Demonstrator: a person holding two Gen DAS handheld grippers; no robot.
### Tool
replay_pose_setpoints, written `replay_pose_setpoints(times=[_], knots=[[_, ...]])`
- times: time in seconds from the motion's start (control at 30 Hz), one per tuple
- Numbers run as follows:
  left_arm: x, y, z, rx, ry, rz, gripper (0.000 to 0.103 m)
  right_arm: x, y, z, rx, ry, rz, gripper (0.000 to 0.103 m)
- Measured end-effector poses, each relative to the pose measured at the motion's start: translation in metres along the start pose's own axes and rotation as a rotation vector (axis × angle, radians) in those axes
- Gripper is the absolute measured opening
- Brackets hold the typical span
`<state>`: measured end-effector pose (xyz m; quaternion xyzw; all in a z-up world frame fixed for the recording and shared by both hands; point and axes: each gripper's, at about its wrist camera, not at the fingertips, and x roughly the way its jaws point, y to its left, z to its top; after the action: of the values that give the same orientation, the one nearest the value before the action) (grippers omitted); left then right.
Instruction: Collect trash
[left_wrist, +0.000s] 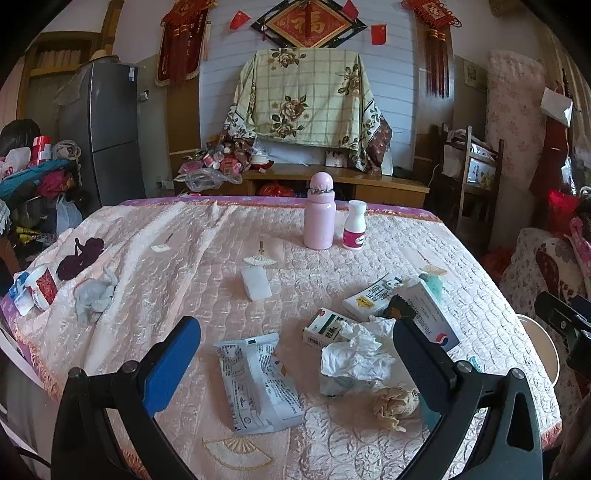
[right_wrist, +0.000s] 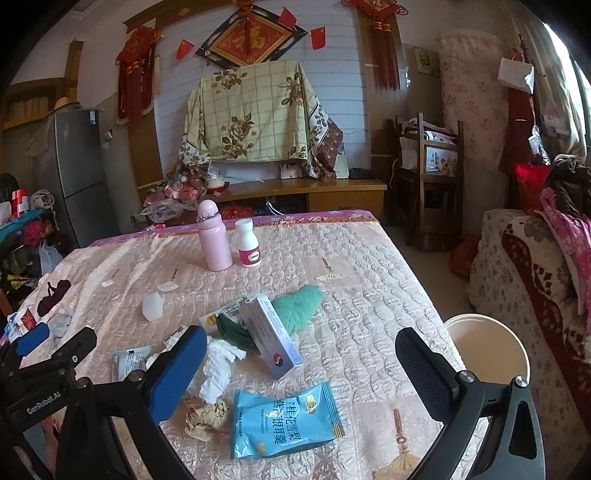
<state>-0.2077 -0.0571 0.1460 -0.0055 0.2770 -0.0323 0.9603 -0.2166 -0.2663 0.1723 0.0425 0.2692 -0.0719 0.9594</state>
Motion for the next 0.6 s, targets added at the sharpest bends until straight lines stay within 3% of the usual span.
replay_pose_setpoints(times=[0.6], knots=[[0.013,0.007,0.0,-0.006,0.046,0.001,0.103,0.015,0.004,-0.006,-0.036,0.04,0.011,0.103]])
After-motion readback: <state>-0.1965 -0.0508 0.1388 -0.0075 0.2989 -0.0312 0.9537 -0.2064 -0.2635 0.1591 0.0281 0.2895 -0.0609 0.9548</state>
